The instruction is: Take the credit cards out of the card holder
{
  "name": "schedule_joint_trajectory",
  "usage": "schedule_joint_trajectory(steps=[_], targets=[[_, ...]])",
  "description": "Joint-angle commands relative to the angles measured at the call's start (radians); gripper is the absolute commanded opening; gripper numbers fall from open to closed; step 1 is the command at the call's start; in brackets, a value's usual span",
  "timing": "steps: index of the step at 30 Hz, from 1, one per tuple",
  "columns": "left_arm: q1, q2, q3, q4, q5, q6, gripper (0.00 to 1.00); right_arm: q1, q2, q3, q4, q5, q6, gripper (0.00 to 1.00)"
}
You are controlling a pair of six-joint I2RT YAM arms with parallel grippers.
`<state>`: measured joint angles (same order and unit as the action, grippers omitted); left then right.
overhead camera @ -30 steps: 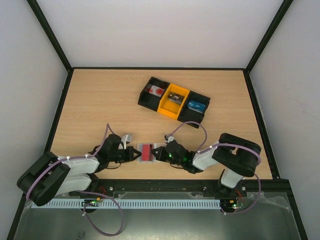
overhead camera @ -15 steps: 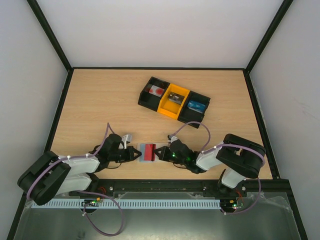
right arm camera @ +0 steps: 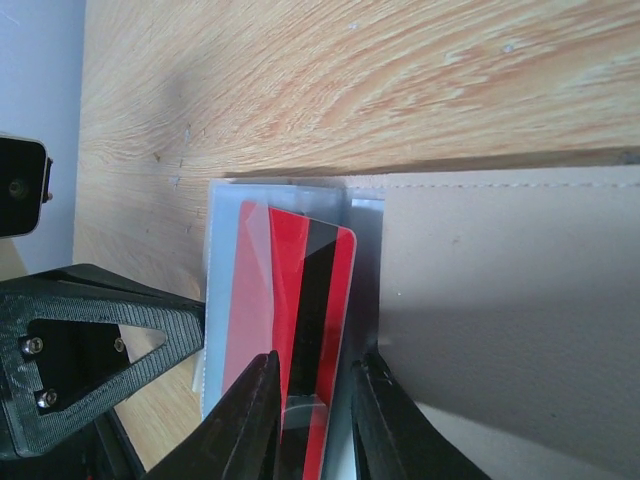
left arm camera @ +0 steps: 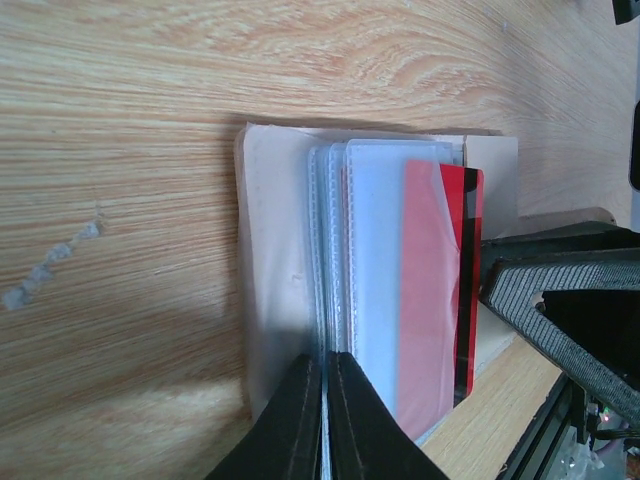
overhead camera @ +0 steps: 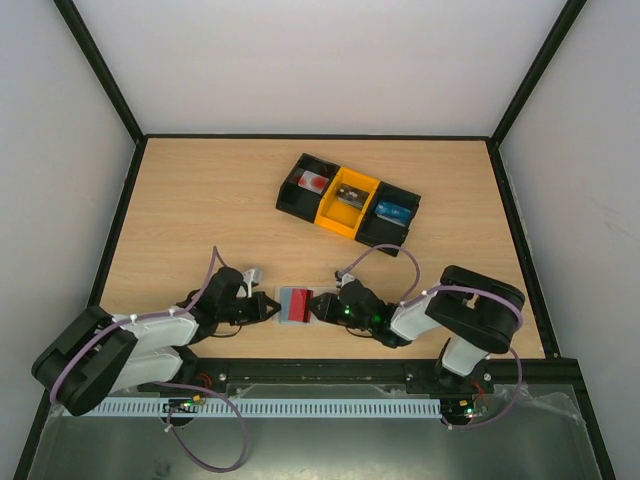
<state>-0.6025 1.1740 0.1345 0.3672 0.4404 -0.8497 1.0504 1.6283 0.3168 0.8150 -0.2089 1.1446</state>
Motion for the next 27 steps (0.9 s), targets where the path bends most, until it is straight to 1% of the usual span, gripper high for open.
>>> schedule_joint_trajectory(steps=[1, 7, 10, 13, 15, 21, 27], targets=[[0.001, 0.001, 0.011, -0.052, -0.03, 0.02, 0.08, -0.006, 0.04, 0.005, 0.044, -0.009, 0.013, 0.22], [0.0, 0.007, 0.007, -0.04, -0.03, 0.014, 0.08, -0.007, 0.069, 0.0, 0.101, -0.029, 0.036, 0.2], [-0.002, 0.009, 0.007, -0.04, -0.032, 0.013, 0.08, -0.01, 0.075, -0.006, 0.123, -0.032, 0.047, 0.13], [-0.002, 0.008, 0.006, -0.04, -0.036, 0.013, 0.09, -0.015, 0.065, -0.018, 0.138, -0.03, 0.059, 0.03], [-0.003, 0.008, 0.007, -0.047, -0.04, 0.018, 0.09, -0.018, 0.046, -0.028, 0.133, -0.026, 0.061, 0.02], [-0.005, 0.008, 0.008, -0.055, -0.052, 0.027, 0.09, -0.02, -0.058, -0.028, -0.014, 0.019, 0.043, 0.02], [-0.009, 0.003, 0.01, -0.049, -0.049, 0.02, 0.11, -0.02, -0.211, -0.001, -0.257, 0.104, 0.014, 0.02]])
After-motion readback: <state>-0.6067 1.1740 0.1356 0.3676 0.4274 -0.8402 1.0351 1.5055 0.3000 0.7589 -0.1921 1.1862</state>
